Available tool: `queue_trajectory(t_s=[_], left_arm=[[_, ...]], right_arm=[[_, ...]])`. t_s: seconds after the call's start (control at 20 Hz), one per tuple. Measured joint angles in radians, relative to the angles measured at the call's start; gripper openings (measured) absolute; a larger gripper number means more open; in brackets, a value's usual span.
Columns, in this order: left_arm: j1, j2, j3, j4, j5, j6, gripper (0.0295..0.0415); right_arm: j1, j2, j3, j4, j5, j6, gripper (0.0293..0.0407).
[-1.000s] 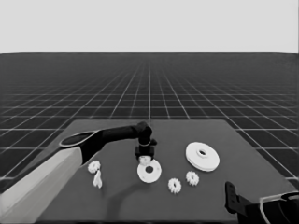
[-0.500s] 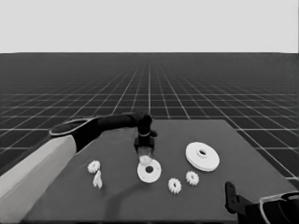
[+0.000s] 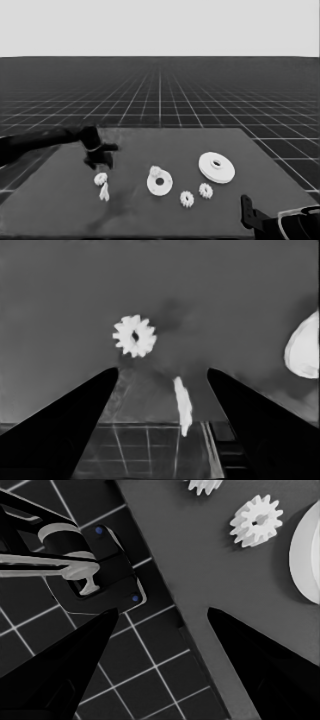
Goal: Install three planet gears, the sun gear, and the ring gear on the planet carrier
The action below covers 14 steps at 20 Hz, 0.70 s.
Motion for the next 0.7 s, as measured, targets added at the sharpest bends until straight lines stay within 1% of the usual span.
queue_trajectory(t_s=[0.1, 0.3, 0.35, 0.4, 0.45, 0.55, 0.7], left_arm=[[0.0, -0.041, -0.042, -0.007, -0.011, 0.077, 0.0385], [0.001, -0.054, -0.066, -0.011, -0.017, 0.114, 0.0385], [0.077, -0.037, -0.104, 0.051, -0.072, 0.129, 0.0385], [0.132, -0.02, -0.139, 0.085, -0.107, 0.141, 0.0385], [0.161, -0.008, -0.165, 0.103, -0.129, 0.15, 0.0385], [0.186, 0.005, -0.193, 0.119, -0.149, 0.16, 0.0385], [0.195, 0.011, -0.205, 0.125, -0.158, 0.164, 0.0385]], right_arm=[[0.0, 0.0, 0.0, 0.0, 0.0, 0.0, 0.0385], [0.0, 0.0, 0.0, 0.0, 0.0, 0.0, 0.0385], [0.0, 0.0, 0.0, 0.0, 0.0, 0.0, 0.0385], [0.0, 0.0, 0.0, 0.0, 0.0, 0.0, 0.0385], [0.0, 0.0, 0.0, 0.0, 0.0, 0.0, 0.0385], [0.0, 0.0, 0.0, 0.0, 0.0, 0.0, 0.0385], [0.0, 0.0, 0.0, 0.0, 0.0, 0.0, 0.0385]])
